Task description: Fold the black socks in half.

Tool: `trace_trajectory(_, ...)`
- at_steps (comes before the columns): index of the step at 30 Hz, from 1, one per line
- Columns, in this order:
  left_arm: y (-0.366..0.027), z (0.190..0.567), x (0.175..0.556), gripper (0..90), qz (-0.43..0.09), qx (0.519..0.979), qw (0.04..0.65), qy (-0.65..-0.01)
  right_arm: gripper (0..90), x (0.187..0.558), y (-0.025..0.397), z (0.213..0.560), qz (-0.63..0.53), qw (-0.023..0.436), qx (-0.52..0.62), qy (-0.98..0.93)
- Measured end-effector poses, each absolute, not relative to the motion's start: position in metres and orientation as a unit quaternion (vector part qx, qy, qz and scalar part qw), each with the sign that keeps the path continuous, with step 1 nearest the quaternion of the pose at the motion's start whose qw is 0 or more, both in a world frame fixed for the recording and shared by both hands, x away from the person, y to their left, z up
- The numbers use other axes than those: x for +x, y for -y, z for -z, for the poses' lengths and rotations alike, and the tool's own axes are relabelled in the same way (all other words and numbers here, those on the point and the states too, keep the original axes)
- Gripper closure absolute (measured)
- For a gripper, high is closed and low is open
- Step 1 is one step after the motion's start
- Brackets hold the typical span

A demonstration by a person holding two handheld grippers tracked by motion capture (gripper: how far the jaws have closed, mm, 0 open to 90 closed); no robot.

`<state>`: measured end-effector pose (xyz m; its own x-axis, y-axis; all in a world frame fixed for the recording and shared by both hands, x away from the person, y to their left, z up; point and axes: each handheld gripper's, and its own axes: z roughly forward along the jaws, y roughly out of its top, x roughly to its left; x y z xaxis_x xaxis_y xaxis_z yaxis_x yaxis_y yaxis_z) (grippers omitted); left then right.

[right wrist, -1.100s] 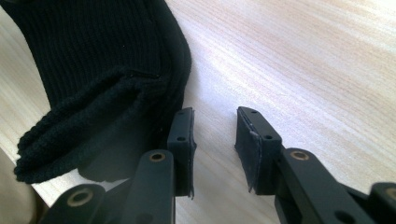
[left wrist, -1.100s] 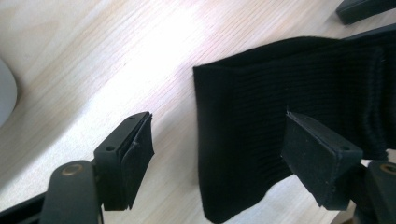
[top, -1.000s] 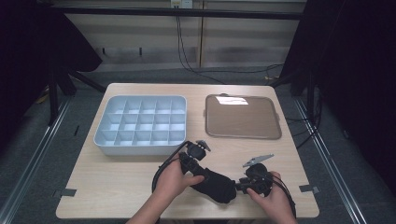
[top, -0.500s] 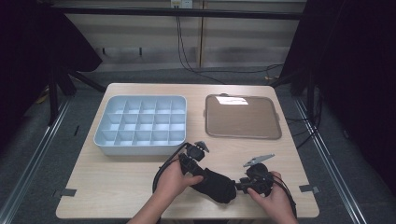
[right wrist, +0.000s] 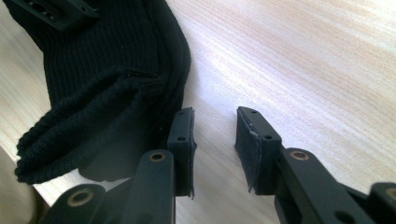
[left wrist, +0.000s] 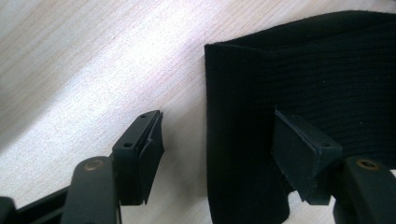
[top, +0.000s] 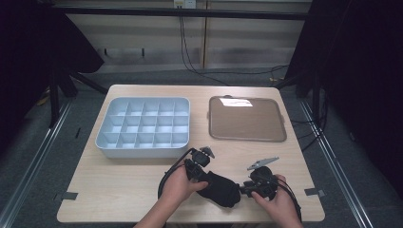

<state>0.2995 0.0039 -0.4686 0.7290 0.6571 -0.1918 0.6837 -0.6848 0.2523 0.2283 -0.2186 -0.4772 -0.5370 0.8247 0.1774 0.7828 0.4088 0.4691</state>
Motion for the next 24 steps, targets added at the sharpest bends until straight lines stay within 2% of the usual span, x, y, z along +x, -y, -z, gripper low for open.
trace_trajectory(6,-0.0008,0.4680,0.2979,37.4,0.040,0.919,0.149,-0.363,67.7,0.2283,0.2186,0.4772,-0.257,0.041,0.479,-0.839)
trace_trajectory(12,0.0020,0.4668,0.2951,47.1,0.042,0.920,0.143,-0.363,67.6,0.2281,0.2186,0.4768,-0.258,0.042,0.475,-0.840)
trace_trajectory(16,0.0015,0.4669,0.2954,47.6,0.044,0.919,0.144,-0.364,67.7,0.2277,0.2187,0.4761,-0.258,0.040,0.479,-0.838)
trace_trajectory(21,-0.0052,0.4668,0.2998,50.6,0.077,0.910,0.155,-0.376,67.7,0.2280,0.2192,0.4770,-0.254,0.041,0.475,-0.841)
trace_trajectory(24,-0.0072,0.4664,0.3011,52.3,0.074,0.913,0.149,-0.373,67.7,0.2281,0.2184,0.4775,-0.254,0.040,0.476,-0.841)
